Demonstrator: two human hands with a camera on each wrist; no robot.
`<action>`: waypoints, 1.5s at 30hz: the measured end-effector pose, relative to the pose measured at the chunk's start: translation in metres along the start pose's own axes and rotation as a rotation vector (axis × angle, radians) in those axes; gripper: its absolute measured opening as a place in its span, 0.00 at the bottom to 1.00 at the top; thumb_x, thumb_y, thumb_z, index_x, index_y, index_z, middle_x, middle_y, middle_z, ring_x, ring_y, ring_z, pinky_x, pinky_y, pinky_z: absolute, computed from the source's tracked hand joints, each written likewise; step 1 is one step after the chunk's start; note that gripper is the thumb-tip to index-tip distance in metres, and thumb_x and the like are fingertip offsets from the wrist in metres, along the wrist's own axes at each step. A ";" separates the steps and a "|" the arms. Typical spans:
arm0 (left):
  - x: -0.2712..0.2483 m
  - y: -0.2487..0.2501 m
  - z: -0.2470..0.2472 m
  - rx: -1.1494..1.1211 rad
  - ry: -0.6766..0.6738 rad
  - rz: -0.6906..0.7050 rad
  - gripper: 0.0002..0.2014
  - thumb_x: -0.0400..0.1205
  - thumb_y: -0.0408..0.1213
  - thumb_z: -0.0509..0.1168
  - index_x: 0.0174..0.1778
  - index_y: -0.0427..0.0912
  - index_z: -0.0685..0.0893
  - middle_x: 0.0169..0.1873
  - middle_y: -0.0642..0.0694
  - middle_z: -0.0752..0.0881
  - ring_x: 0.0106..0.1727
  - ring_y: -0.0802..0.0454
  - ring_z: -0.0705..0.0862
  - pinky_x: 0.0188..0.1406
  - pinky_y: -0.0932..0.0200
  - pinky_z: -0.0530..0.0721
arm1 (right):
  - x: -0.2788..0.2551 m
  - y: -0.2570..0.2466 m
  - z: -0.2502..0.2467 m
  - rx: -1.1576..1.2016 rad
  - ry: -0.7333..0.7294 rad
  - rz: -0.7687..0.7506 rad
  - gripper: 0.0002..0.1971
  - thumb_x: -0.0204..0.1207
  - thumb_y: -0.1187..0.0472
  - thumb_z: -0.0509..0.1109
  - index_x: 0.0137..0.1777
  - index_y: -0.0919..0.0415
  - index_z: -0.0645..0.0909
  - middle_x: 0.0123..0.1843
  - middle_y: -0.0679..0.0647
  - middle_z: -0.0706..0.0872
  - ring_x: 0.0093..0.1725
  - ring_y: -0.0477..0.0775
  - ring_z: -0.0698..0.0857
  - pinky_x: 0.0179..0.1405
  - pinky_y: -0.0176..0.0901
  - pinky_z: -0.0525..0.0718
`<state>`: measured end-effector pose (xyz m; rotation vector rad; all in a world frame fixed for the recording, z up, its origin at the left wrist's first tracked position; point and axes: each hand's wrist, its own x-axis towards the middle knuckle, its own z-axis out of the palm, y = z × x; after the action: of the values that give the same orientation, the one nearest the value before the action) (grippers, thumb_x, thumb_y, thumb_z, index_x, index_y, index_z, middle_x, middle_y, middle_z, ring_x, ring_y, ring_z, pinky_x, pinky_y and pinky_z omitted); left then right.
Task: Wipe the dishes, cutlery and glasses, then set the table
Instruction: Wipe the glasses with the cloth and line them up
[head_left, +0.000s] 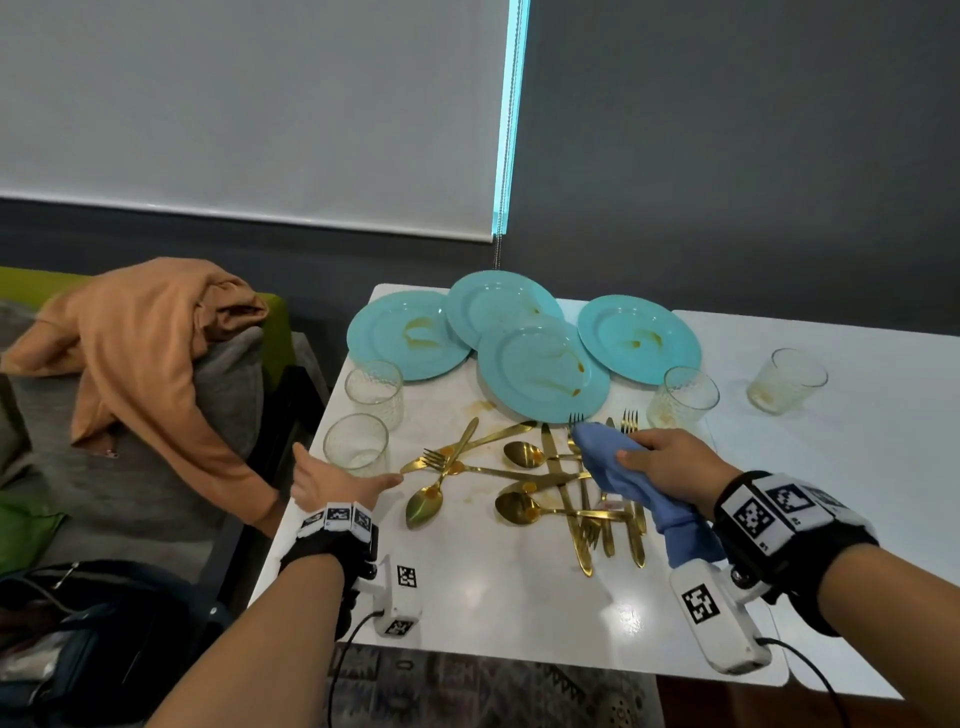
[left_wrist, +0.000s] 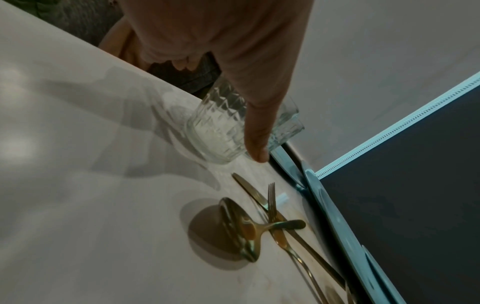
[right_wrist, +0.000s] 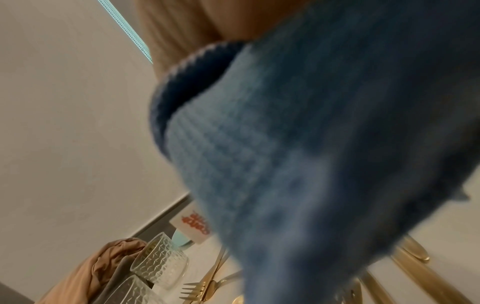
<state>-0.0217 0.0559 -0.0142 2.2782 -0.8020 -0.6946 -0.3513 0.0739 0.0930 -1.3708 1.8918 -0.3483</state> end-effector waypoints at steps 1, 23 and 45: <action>-0.005 0.000 0.000 0.010 0.047 0.031 0.67 0.52 0.44 0.86 0.82 0.38 0.51 0.79 0.33 0.61 0.80 0.36 0.60 0.79 0.44 0.58 | 0.000 0.001 0.000 -0.002 -0.009 0.003 0.16 0.78 0.62 0.66 0.55 0.77 0.81 0.46 0.68 0.85 0.43 0.55 0.77 0.46 0.45 0.76; -0.154 0.188 0.175 0.315 -0.695 0.649 0.56 0.66 0.43 0.80 0.82 0.40 0.49 0.78 0.41 0.62 0.80 0.44 0.62 0.78 0.51 0.65 | 0.029 0.067 -0.146 -0.050 0.044 0.034 0.07 0.75 0.57 0.69 0.49 0.57 0.85 0.43 0.51 0.85 0.44 0.50 0.81 0.37 0.35 0.76; -0.191 0.207 0.291 0.159 -0.551 0.343 0.53 0.56 0.49 0.83 0.77 0.54 0.64 0.64 0.43 0.68 0.66 0.43 0.76 0.68 0.55 0.75 | 0.136 0.130 -0.220 0.064 -0.118 0.030 0.04 0.74 0.57 0.72 0.38 0.50 0.83 0.38 0.47 0.85 0.39 0.46 0.81 0.37 0.34 0.78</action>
<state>-0.4123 -0.0514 -0.0155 2.0174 -1.5089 -1.1421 -0.6159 -0.0433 0.1052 -1.2910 1.7878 -0.3039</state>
